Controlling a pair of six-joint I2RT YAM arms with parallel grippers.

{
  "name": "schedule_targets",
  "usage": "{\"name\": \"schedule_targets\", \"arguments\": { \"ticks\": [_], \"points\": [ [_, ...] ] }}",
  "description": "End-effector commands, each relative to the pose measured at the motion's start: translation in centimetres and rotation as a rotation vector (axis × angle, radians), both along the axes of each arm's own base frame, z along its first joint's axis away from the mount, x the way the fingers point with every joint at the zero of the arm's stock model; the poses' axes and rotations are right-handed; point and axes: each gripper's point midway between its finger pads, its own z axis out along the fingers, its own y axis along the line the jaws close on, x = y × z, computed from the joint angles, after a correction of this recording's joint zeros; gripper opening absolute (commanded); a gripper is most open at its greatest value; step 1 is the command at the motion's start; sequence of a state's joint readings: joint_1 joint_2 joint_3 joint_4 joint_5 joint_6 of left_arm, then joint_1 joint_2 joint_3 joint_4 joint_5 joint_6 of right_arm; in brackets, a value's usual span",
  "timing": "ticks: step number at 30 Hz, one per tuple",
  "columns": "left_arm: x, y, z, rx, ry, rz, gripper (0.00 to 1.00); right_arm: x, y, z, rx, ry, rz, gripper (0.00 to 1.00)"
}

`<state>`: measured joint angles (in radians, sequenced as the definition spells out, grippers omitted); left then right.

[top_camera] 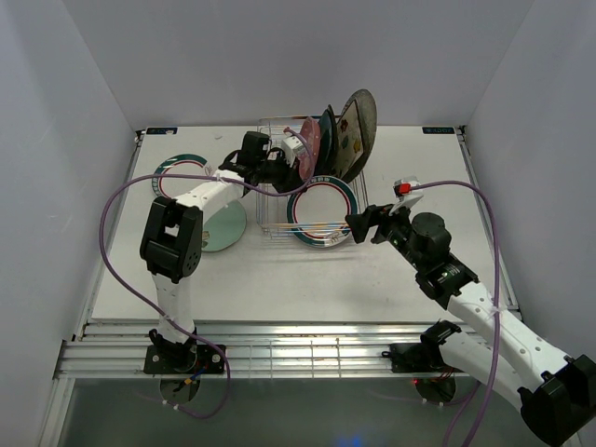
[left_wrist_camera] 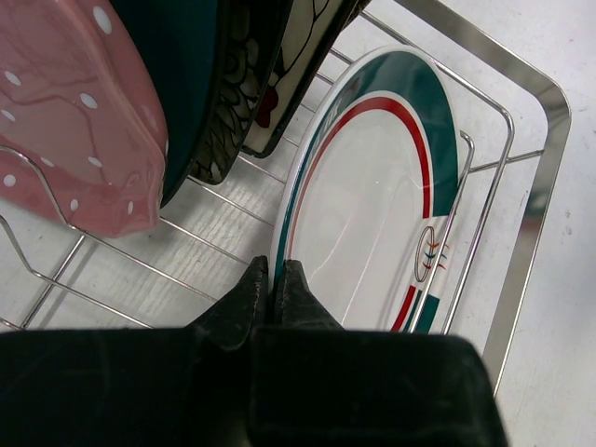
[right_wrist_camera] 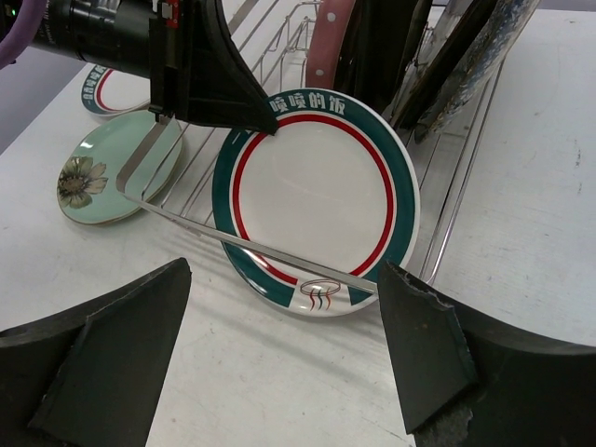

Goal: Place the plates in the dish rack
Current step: Pick up the plate from the dish rack.

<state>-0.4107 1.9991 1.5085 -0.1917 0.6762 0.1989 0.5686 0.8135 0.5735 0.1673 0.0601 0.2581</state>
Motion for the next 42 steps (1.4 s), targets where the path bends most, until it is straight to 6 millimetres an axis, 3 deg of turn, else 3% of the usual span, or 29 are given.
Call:
{"name": "schedule_targets", "arguments": {
  "ticks": [1, 12, 23, 28, 32, 36, 40, 42],
  "points": [
    [1.5, 1.4, 1.9, 0.065, -0.116, 0.057, 0.0, 0.7, -0.2, 1.7, 0.023, -0.044, -0.025, 0.86],
    [1.4, 1.9, 6.8, 0.035, -0.215, 0.082, 0.0, 2.1, -0.6, 3.7, -0.023, -0.136, -0.059, 0.85],
    [1.8, 3.1, 12.1, -0.019, -0.326, 0.195, 0.0, 3.0, -0.3, 3.7, -0.047, -0.148, -0.067, 0.85],
    [3.0, 3.0, 11.6, -0.012, -0.3, 0.227, 0.0, 3.0, -0.1, 3.6, -0.047, -0.149, -0.055, 0.84],
    [3.6, 2.3, 8.4, 0.001, -0.228, 0.21, 0.0, 2.8, -0.1, 3.5, -0.042, -0.155, -0.051, 0.85],
    [3.8, 2.0, 6.7, -0.004, -0.196, 0.202, 0.0, 2.7, -0.2, 3.3, -0.048, -0.157, -0.049, 0.84],
    [3.7, 2.4, 6.5, -0.037, -0.197, 0.201, 0.0, 2.8, -0.2, 2.9, -0.055, -0.154, -0.051, 0.84],
    [3.8, 2.7, 7.7, -0.056, -0.247, 0.214, 0.0, 2.6, -0.1, 2.3, -0.059, -0.151, -0.041, 0.84]
  ]
}}
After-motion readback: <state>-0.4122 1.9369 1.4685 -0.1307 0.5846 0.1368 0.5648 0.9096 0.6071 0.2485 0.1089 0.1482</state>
